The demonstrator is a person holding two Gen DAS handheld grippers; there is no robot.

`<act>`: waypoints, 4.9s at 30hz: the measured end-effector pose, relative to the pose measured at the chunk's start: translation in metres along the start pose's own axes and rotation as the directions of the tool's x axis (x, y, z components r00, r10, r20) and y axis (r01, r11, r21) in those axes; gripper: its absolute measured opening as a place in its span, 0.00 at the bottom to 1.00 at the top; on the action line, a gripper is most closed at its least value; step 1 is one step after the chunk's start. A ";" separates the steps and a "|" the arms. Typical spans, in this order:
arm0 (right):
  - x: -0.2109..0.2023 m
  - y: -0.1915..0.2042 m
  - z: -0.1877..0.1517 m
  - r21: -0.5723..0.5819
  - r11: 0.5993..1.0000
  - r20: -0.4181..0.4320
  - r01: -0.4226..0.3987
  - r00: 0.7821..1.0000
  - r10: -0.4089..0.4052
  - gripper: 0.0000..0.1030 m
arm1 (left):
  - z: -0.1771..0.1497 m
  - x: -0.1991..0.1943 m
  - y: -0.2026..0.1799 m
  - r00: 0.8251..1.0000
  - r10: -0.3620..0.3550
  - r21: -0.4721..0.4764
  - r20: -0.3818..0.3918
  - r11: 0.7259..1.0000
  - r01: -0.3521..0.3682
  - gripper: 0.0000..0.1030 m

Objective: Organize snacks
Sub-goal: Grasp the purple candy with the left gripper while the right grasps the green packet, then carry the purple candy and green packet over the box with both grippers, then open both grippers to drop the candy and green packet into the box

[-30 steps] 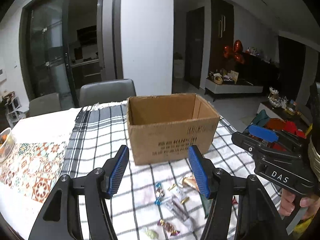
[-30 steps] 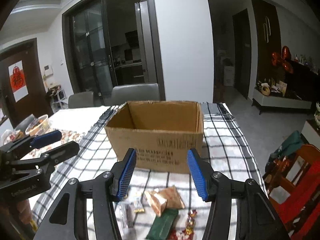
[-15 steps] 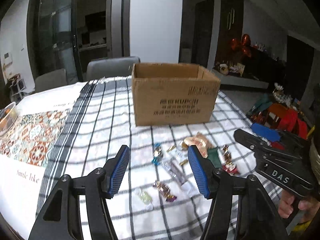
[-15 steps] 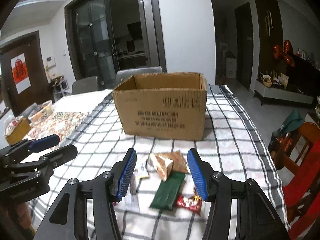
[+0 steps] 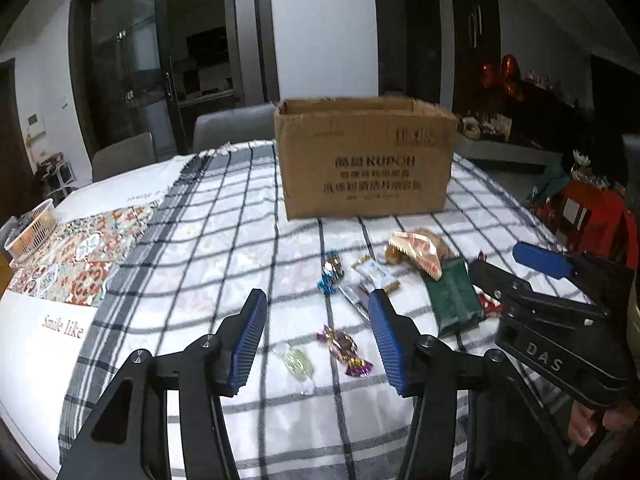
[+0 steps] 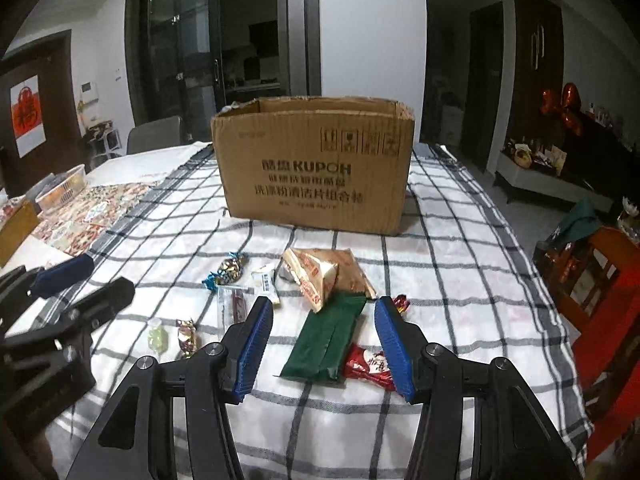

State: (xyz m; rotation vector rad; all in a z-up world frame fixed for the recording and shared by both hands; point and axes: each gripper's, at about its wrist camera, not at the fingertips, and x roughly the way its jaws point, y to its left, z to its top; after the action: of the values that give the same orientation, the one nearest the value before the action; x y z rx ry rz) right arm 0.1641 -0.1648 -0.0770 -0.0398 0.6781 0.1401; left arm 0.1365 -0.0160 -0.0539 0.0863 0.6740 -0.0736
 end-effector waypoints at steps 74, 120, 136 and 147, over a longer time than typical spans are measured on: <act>0.002 0.018 0.003 -0.085 0.996 0.023 -0.013 1.000 0.015 0.10 | 0.009 0.013 -0.010 0.993 -0.116 -0.027 -0.035 0.993 0.115 0.23; 0.014 -0.041 0.210 0.055 0.996 0.264 -0.076 0.963 0.059 0.10 | 0.235 0.047 0.016 0.954 -0.243 0.043 0.174 0.970 0.239 0.22; 0.085 -0.054 0.241 0.059 0.998 0.169 -0.018 0.986 0.008 0.11 | 0.269 0.128 0.015 0.966 -0.253 0.016 0.048 0.968 0.252 0.40; 0.062 -0.069 0.218 0.097 0.995 0.157 -0.006 0.988 -0.010 0.39 | 0.247 0.102 0.013 0.973 -0.219 0.051 0.078 0.975 0.215 0.64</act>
State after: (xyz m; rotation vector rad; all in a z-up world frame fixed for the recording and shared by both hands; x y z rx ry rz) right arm 0.3575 -0.2081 0.0528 0.0637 0.5262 0.1070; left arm 0.3708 -0.0324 0.0752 0.0494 0.5966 -0.3005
